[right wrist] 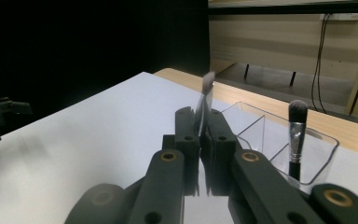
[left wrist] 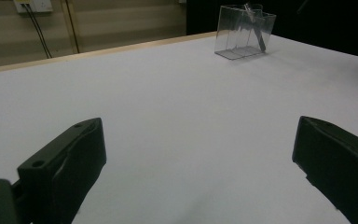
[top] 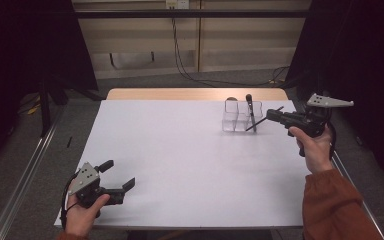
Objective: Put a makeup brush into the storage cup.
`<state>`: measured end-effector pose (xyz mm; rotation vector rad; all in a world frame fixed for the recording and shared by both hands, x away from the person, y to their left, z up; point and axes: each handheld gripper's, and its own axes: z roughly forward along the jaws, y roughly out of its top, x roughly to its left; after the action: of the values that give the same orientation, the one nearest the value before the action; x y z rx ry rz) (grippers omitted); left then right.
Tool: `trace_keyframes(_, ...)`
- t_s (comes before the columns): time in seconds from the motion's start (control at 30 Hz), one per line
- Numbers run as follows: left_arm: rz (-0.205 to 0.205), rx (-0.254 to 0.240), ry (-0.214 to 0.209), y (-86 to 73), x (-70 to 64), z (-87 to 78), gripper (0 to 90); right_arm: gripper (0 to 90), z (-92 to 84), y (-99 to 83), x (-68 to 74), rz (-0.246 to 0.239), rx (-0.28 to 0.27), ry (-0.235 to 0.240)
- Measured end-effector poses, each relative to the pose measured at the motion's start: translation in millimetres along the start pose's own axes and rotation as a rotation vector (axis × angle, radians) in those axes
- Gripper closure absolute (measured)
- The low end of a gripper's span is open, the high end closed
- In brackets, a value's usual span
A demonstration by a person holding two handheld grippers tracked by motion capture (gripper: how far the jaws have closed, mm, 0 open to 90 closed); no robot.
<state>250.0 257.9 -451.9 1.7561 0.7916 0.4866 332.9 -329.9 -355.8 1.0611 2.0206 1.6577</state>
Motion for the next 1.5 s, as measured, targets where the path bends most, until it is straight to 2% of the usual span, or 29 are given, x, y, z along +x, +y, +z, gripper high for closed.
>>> trace_keyframes(0.2, 0.001, 0.002, -0.001, -0.2, 0.0, 0.1, 2.7, 86.1, 4.4, 9.5, -6.0, -0.006, 0.013, -0.039)
trace_keyframes(0.33, 0.003, 0.007, 0.003, -0.4, 0.1, 0.0, 2.7, 86.0, 10.8, 18.8, -7.3, -0.043, 0.069, -0.066)
trace_keyframes(0.6, 0.01, 0.019, 0.0, -0.8, -0.2, 1.3, 2.7, 86.0, 19.0, 28.6, -19.9, -0.042, 0.109, -0.106)
trace_keyframes(0.8, 0.006, 0.026, -0.004, -1.7, -0.9, 3.3, 2.7, 86.1, 30.2, 35.4, -25.2, -0.063, 0.154, -0.141)
trace_keyframes(1.07, 0.01, 0.027, -0.005, -1.5, -1.4, 3.6, 2.8, 86.1, 40.3, 45.0, -34.7, -0.054, 0.182, -0.197)
trace_keyframes(1.27, 0.015, 0.032, -0.006, -1.4, -1.0, 3.4, 2.8, 86.0, 50.4, 44.6, -44.7, -0.053, 0.229, -0.221)
trace_keyframes(1.5, 0.019, 0.034, -0.007, -1.4, -1.2, 3.6, 2.8, 86.0, 55.0, 44.8, -47.1, -0.061, 0.241, -0.243)
